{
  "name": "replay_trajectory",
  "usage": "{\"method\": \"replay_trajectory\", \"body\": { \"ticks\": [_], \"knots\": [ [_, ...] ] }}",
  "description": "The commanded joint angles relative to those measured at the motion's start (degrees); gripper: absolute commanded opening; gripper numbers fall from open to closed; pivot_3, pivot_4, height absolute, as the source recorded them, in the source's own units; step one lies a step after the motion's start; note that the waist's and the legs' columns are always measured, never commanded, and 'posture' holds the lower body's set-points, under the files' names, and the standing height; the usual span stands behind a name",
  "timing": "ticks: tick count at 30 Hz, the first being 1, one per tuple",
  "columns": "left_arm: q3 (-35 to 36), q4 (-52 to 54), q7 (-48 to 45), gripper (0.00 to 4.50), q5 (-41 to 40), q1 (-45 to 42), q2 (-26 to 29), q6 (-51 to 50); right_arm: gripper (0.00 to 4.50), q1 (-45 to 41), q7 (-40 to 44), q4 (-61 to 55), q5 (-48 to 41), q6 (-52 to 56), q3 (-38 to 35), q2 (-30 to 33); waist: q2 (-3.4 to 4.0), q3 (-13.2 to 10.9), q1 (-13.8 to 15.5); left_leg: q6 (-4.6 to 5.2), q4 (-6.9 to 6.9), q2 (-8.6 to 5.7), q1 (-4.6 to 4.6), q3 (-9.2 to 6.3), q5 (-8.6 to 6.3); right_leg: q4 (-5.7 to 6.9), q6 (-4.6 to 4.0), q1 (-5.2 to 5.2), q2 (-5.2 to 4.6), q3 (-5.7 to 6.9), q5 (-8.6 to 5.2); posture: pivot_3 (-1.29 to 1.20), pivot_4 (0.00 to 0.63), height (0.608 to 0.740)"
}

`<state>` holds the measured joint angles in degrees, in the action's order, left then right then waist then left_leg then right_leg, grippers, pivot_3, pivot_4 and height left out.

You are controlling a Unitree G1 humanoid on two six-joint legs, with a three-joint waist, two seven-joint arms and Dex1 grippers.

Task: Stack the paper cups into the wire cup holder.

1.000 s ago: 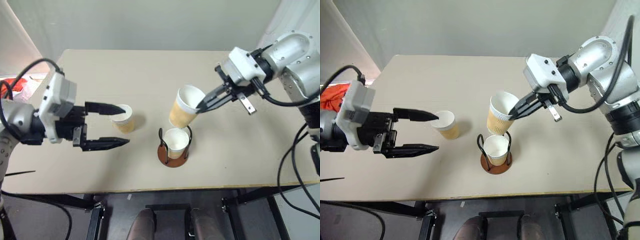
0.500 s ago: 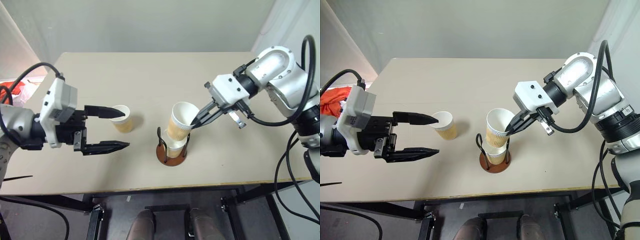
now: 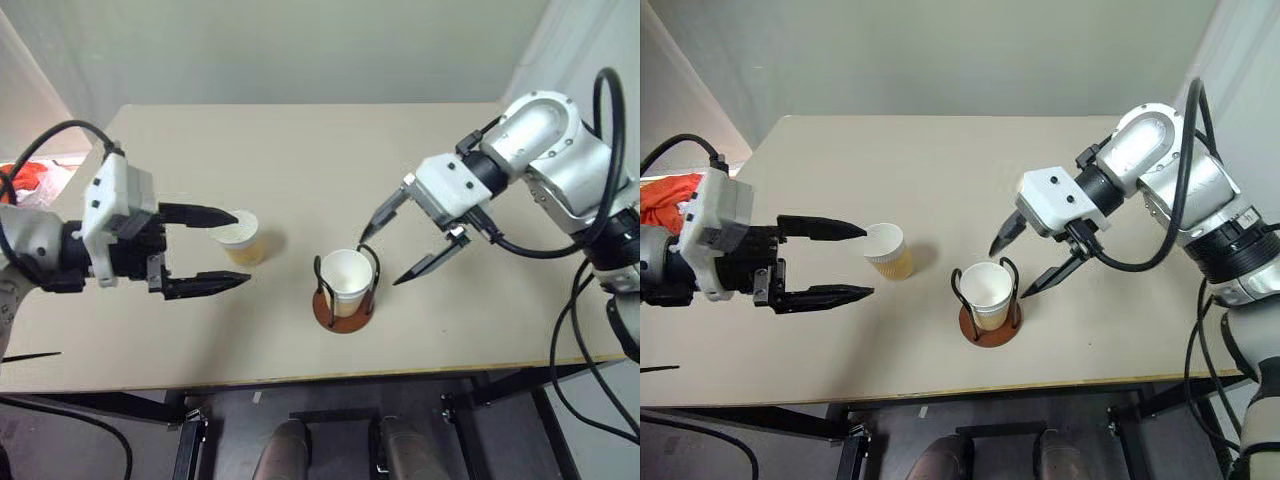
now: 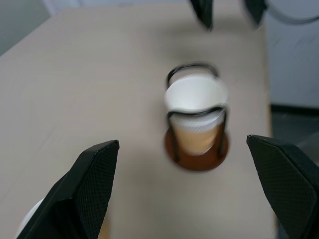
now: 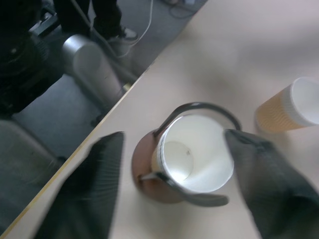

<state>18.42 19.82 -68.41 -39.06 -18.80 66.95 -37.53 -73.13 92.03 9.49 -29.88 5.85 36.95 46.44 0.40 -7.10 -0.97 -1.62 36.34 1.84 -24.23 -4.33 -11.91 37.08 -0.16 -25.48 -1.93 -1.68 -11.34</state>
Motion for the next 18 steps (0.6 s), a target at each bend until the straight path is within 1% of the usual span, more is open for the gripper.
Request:
{"method": "replay_trajectory", "body": {
  "ticks": [1, 3, 4, 7, 10, 13, 16, 18],
  "knots": [
    [-6.71, -5.70, -0.26, 4.50, 9.93, -3.98, 2.04, 7.97, 4.14, -0.86, -6.85, 4.82, 0.08, 4.85, -9.68, -4.39, 0.00, 0.00, 0.00, 0.01, -0.01, 0.00, -0.01, -0.01, 0.02, 0.00, -0.02, -0.03, 0.00, -0.01, 0.01, 0.00, 0.150, 0.740],
    [-11.28, -9.70, -1.51, 4.50, 14.98, -6.64, 2.63, 12.14, 4.14, 0.15, -11.64, 5.88, -1.36, 9.77, -13.97, -7.33, -0.01, 0.00, 0.13, 0.00, 0.03, 0.00, -0.06, -0.06, 0.04, 0.03, -0.05, -0.08, 0.00, 0.01, 0.03, 0.00, 0.150, 0.740],
    [-13.78, -12.38, -2.32, 4.50, 17.42, -8.27, 2.18, 14.56, 4.14, 1.69, -12.45, 4.72, -2.07, 11.46, -15.63, -7.90, -0.02, 0.01, 0.27, 0.00, 0.04, 0.00, -0.07, -0.06, 0.05, 0.04, -0.06, -0.09, 0.00, 0.01, 0.04, 0.00, 0.150, 0.740],
    [-22.85, -23.10, -3.51, 4.50, 27.02, -15.88, -1.73, 23.93, 4.14, 7.66, -17.78, -2.45, -4.68, 18.20, -20.67, -9.59, -0.14, 0.09, 0.99, -0.04, 0.02, -0.03, -0.13, -0.09, 0.00, -0.02, -0.10, -0.09, -0.02, 0.04, 0.02, 0.00, 0.150, 0.740],
    [-27.98, -30.14, -5.67, 4.50, 32.21, -21.67, -5.28, 29.04, 4.14, 11.51, -22.89, -8.79, -5.38, 23.29, -23.50, -11.14, -0.14, 0.08, 1.03, -0.03, 0.08, -0.10, -0.36, -0.08, -0.07, -0.02, -0.08, -0.25, -0.11, 0.05, 0.03, 0.00, 0.150, 0.740],
    [-31.73, -36.32, -6.71, 4.50, 36.88, -25.85, -8.50, 34.18, 4.14, 14.16, -27.04, -12.99, -5.19, 26.74, -25.37, -12.15, -0.14, 0.08, 1.01, 0.00, 0.31, -0.10, -0.81, -0.11, -0.16, -0.04, 0.11, -0.55, -0.11, 0.14, 0.14, 0.00, 0.150, 0.740],
    [-33.80, -41.42, -6.98, 4.50, 39.72, -28.86, -11.53, 37.67, 4.14, 16.09, -30.23, -16.45, -4.83, 29.13, -26.83, -12.45, -0.15, 0.09, 1.01, 0.05, 0.39, -0.10, -0.84, -0.11, -0.21, -0.14, 0.69, -0.51, -0.11, 0.15, 0.48, 0.00, 0.150, 0.740],
    [-34.75, -43.35, -7.48, 4.50, 41.53, -29.33, -12.34, 39.50, 4.14, 17.18, -31.94, -18.93, -4.69, 30.86, -27.59, -12.21, -0.15, 0.09, 0.95, 0.08, 0.43, -0.10, -0.85, -0.11, -0.23, -0.18, 0.71, -0.50, -0.11, 0.14, 0.49, 0.00, 0.150, 0.740]
  ]
}}
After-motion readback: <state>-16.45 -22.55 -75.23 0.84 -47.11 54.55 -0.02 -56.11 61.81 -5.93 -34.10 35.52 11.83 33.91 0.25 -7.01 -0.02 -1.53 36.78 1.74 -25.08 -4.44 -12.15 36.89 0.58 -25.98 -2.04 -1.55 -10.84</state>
